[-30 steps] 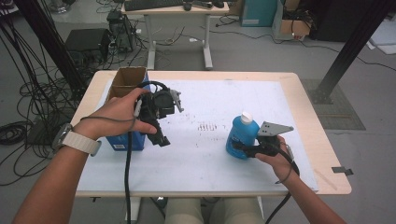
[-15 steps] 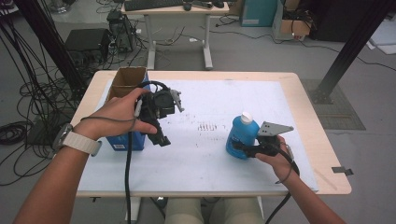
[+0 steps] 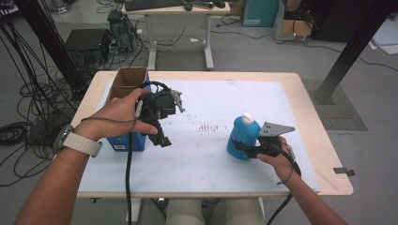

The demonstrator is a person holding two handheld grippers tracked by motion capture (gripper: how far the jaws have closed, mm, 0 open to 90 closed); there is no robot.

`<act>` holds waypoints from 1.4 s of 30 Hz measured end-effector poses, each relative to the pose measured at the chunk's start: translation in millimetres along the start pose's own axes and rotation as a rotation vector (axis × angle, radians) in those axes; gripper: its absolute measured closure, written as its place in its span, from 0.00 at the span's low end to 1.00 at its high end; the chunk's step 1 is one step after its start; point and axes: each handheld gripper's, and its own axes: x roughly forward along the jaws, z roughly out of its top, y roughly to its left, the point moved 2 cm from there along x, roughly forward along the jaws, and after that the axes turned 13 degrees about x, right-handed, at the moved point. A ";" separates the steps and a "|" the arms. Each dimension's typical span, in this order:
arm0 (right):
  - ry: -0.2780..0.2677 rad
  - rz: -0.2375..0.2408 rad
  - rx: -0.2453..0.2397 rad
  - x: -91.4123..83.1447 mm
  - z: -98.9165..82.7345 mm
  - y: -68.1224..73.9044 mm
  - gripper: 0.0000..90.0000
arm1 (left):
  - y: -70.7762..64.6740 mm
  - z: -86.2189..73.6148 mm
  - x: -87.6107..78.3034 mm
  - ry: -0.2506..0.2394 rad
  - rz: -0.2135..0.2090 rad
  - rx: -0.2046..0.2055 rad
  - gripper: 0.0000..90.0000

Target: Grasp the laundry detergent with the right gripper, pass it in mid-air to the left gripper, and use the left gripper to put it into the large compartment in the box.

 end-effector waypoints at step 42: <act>0.011 0.004 -0.001 -0.1 0.2 -0.3 0.47 | -0.1 2.0 1.4 -0.002 -0.002 0.002 0.13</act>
